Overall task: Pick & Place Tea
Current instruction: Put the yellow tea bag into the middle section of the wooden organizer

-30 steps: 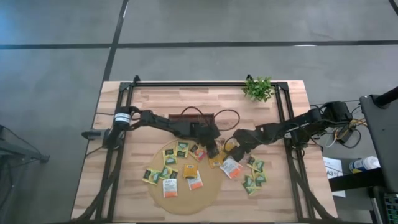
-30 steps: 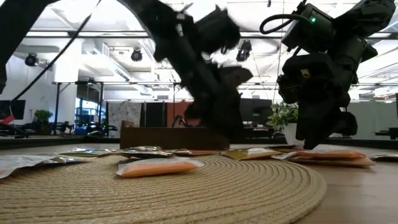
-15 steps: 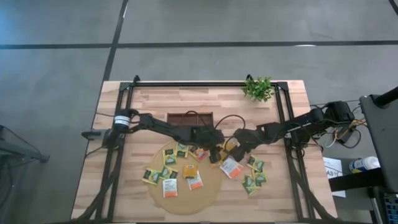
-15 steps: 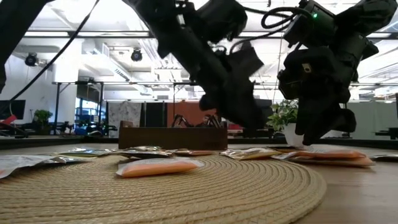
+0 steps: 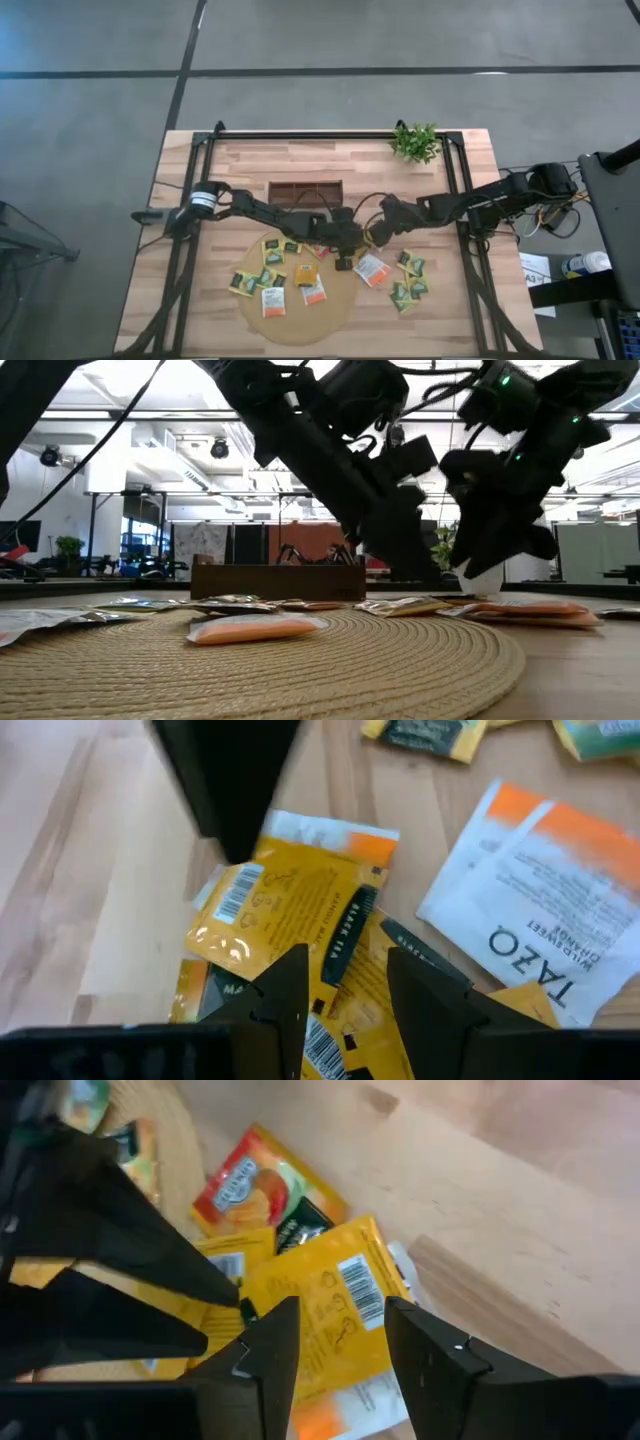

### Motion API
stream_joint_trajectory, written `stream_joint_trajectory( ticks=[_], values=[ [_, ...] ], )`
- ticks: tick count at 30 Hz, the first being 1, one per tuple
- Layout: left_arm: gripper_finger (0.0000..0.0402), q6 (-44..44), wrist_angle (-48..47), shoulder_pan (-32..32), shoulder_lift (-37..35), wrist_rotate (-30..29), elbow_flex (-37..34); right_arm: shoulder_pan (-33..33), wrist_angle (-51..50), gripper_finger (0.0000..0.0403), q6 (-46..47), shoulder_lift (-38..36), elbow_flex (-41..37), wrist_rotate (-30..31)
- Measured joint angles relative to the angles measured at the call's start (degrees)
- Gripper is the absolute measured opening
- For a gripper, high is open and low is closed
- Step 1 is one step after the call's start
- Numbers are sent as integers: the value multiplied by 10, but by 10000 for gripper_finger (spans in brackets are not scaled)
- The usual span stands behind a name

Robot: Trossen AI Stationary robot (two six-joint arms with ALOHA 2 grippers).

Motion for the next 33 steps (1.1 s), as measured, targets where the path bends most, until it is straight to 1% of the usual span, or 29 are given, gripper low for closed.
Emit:
stream_joint_trajectory(
  ticks=[3, 9, 11, 15, 17, 24, 28, 33],
  values=[
    [132, 16, 6, 0, 8, -7, -1, -4, 13, 148, 0, 23, 0, -24],
    [132, 38, 9, 0, 26, -11, 2, -6, 26, 148, 5, 52, -1, -48],
    [132, 47, 8, -1, 30, -30, 4, -6, 28, 146, 5, 53, 0, -61],
    [132, 57, 17, 0, 32, -79, 6, -6, 32, 134, 5, 53, -1, -67],
    [132, 69, 23, 1, 32, -82, 6, -6, 36, 127, 5, 54, -1, -77],
    [132, 86, 7, 1, 31, -86, 8, -5, 31, 109, -17, 54, -1, -76],
    [132, 85, -17, 1, 27, -88, 9, -6, 27, 107, -29, 54, -1, -75],
    [127, 86, -17, 1, 24, -87, 9, -7, 36, 108, -30, 54, -1, -80]
  ],
)
